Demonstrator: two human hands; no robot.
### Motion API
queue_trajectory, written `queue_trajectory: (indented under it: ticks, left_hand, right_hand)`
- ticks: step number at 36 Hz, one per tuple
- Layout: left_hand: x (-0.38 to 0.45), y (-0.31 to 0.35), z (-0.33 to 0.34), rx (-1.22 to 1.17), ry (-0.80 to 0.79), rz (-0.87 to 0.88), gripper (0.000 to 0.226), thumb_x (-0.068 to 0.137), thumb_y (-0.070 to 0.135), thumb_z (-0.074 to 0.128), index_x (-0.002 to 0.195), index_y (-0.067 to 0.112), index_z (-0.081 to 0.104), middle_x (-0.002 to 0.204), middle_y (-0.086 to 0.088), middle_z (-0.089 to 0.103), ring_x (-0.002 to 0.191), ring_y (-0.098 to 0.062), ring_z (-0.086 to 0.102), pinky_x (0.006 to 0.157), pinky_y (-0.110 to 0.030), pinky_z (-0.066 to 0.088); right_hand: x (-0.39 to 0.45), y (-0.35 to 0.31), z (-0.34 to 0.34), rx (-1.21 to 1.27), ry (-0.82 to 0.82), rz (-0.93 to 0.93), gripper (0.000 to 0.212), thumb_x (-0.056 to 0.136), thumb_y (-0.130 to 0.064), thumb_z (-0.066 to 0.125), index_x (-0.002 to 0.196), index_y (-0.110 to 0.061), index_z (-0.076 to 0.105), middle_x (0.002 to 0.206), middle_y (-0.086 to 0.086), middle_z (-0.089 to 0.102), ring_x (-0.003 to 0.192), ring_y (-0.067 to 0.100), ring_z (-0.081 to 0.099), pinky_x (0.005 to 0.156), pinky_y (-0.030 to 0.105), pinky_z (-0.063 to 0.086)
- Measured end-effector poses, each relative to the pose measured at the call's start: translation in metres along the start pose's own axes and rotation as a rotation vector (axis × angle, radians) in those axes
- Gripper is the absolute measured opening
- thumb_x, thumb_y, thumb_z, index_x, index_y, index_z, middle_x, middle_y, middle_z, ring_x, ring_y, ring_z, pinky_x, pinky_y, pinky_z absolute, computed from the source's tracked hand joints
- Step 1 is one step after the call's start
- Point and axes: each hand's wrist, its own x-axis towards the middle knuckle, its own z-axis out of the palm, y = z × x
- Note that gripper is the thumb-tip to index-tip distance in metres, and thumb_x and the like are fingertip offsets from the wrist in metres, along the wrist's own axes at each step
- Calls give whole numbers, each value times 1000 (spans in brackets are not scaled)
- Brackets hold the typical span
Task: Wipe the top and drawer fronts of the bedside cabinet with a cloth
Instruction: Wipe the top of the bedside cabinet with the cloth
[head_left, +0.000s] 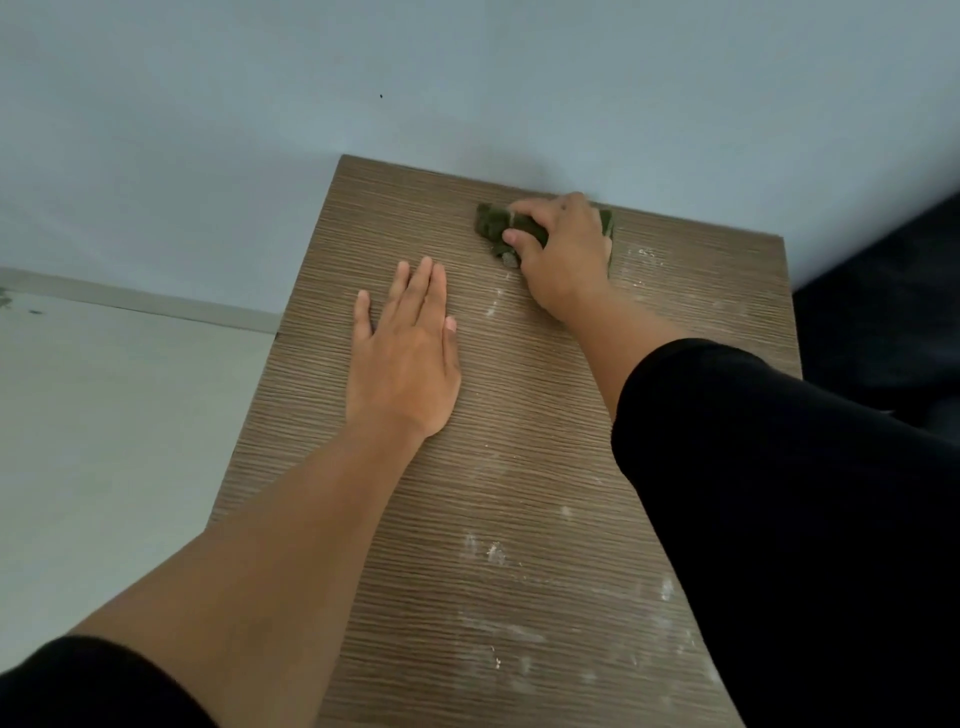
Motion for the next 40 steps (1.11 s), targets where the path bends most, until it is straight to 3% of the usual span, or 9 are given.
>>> queue_trajectory:
  ticks: [11, 16, 25, 32, 36, 38, 40]
  left_hand:
    - [0, 0, -4, -193, 102, 10, 52, 99, 17, 25, 149, 15, 10, 158, 2, 9, 145, -12, 1, 118, -40, 1]
    - [1, -3, -6, -293, 130, 1, 49, 100, 15, 26, 148, 14, 17, 157, 1, 17, 145, -12, 6, 118, -39, 2]
    - [-2, -9, -21, -397, -17, 63, 49, 99, 10, 30, 147, 11, 22, 156, -2, 18, 145, -19, 3, 118, -36, 0]
    - [-44, -15, -17, -249, -79, 142, 49, 98, 14, 34, 146, 8, 25, 155, -6, 23, 145, -25, 7, 116, -39, 4]
    - [-67, -14, -15, -124, -89, 117, 51, 99, 26, 34, 146, 10, 24, 156, -5, 17, 145, -24, 2, 116, -41, 3]
    - [-82, -14, -14, -36, -40, 72, 52, 98, 33, 35, 145, 13, 28, 157, -4, 15, 145, -23, 2, 116, -43, 4]
    - [-100, -13, -13, -4, 81, 49, 45, 95, 35, 41, 136, 16, 44, 150, -6, 29, 142, -24, 16, 112, -44, 14]
  right_hand:
    - [-78, -7, 9, 9, -15, -32, 29, 89, -33, 57, 118, -31, 62, 116, 0, 49, 114, 17, 42, 102, 33, 34]
    - [-128, -8, 11, 31, -31, -21, 29, 89, -33, 58, 117, -32, 63, 115, 0, 49, 111, 16, 41, 98, 31, 29]
    - [-208, -10, 16, 34, -33, -9, 26, 89, -31, 58, 114, -32, 65, 112, 0, 49, 108, 17, 41, 86, 23, 20]
    - [-226, -18, 12, 47, -56, 45, 28, 90, -29, 58, 117, -32, 63, 119, 0, 47, 115, 17, 39, 97, 28, 27]
    - [-239, -19, 11, 40, -75, 62, 28, 90, -29, 58, 117, -32, 63, 120, 1, 47, 116, 18, 39, 98, 30, 30]
    - [-249, -18, 10, 33, -84, 60, 28, 89, -29, 58, 117, -32, 64, 120, 2, 47, 116, 18, 40, 98, 31, 31]
    - [-258, -17, 10, 28, -85, 57, 28, 89, -29, 59, 117, -31, 64, 120, 3, 48, 115, 19, 40, 99, 32, 33]
